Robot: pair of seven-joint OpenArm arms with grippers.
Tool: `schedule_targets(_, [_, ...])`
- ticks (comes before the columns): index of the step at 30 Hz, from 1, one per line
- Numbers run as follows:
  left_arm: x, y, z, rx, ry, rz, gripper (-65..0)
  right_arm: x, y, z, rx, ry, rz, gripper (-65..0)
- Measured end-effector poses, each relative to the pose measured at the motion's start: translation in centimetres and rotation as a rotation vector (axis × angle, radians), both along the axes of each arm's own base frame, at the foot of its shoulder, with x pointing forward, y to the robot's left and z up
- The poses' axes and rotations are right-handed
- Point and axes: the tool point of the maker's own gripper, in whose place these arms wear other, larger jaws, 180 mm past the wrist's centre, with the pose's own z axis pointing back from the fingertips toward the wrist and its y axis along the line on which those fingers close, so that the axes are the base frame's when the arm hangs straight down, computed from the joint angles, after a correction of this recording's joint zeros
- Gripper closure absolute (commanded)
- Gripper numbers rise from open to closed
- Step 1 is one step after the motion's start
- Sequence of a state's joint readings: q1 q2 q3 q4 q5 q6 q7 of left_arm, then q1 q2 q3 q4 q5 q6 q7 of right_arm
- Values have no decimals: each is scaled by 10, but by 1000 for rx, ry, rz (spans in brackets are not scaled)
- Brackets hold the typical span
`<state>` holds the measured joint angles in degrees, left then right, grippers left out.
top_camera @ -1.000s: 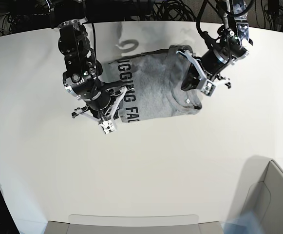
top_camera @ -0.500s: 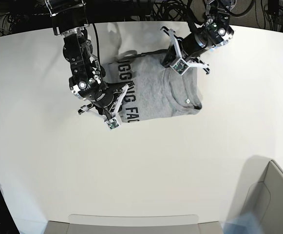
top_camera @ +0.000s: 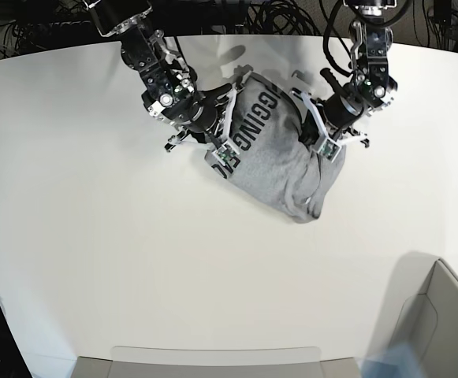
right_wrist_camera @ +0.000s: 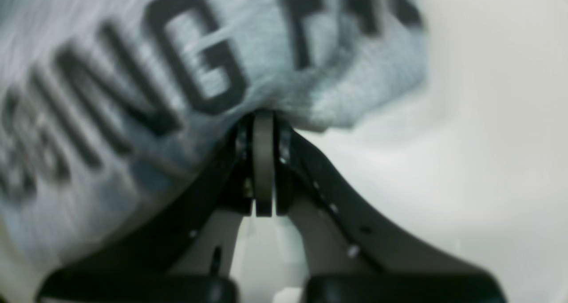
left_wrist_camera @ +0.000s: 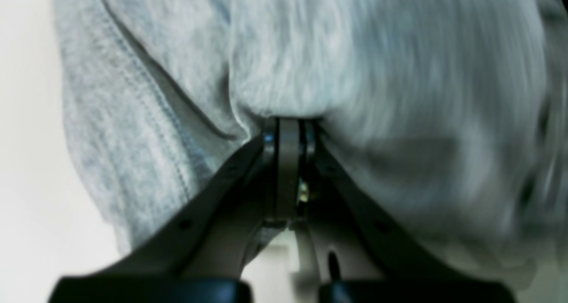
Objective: Fold the T-shirt properly
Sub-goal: 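Carry the bundle with both grippers and set it down on the table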
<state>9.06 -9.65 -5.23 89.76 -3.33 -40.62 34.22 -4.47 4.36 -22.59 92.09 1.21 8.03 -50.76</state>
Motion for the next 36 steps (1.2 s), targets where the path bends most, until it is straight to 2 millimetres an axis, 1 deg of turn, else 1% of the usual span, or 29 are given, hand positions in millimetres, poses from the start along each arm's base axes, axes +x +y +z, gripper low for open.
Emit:
schedule_targets(3, [28,21,4,29,-9,60,0,-20,25,0,16,16,89,-3])
schedule_targets(6, [55,52,21,46,-56,147,0,-31,40,6,29,14,137,-3])
schedule_targets(7, [63,61,29,50,-79,171,0,-30,44,13,47,1,136,-3])
schedule_targets(9, [75,71,43,50,-119,201,0,-20,43,33,92,-43,100,-3])
schedule_targets(12, [85,74,55,46,-152,213,0,9,25,69,140,-151,-5,-3])
schedule_targets(13, [86,69,58,37,-162,212,0,15,17,80,156,-176,-42,-3])
schedule_targets(15, [88,55,70,15,-198,208,0,30,-7,99,173,-236,-129,-3])
schedule_targets(16, [87,45,75,-1,-215,207,0,35,-19,104,180,-243,-167,-3])
schedule_targets(17, [84,38,81,-16,-235,214,0,42,-33,107,177,-258,-212,-3])
schedule_targets(18, [80,26,84,-39,-250,209,0,49,-50,109,159,-274,-260,-3])
schedule_targets(19, [73,13,82,-59,-242,196,0,55,-69,109,134,-288,-307,-3])
schedule_targets(21, [55,-14,73,-81,-201,162,0,62,-103,109,105,-296,-402,-3])
schedule_targets(22, [49,-24,70,-98,-190,151,0,64,-114,109,93,-301,-434,-3])
schedule_targets(23, [43,-35,69,-117,-182,140,0,65,-122,109,94,-303,-458,-3])
schedule_targets(25, [37,-53,68,-162,-177,135,0,66,-135,109,81,-305,-491,-3])
schedule_targets(28, [31,-72,66,-196,-161,111,0,59,-149,103,62,-288,-525,-3])
schedule_targets(29, [30,-77,63,-201,-153,103,0,57,-150,101,59,-281,-527,-3])
schedule_targets(30, [29,-80,57,-209,-138,101,0,56,-151,99,57,-278,-528,-3])
schedule_targets(31, [27,-83,47,-221,-107,100,0,54,-151,98,53,-275,-527,-3])
schedule_targets(33, [18,-91,15,-261,-25,104,0,51,-152,95,48,-267,-525,-3])
schedule_targets(34, [17,-91,10,-298,-20,128,0,49,-153,93,46,-262,-523,-3])
schedule_targets(36, [22,-83,0,-309,-8,84,0,49,-154,93,38,-261,-516,-3])
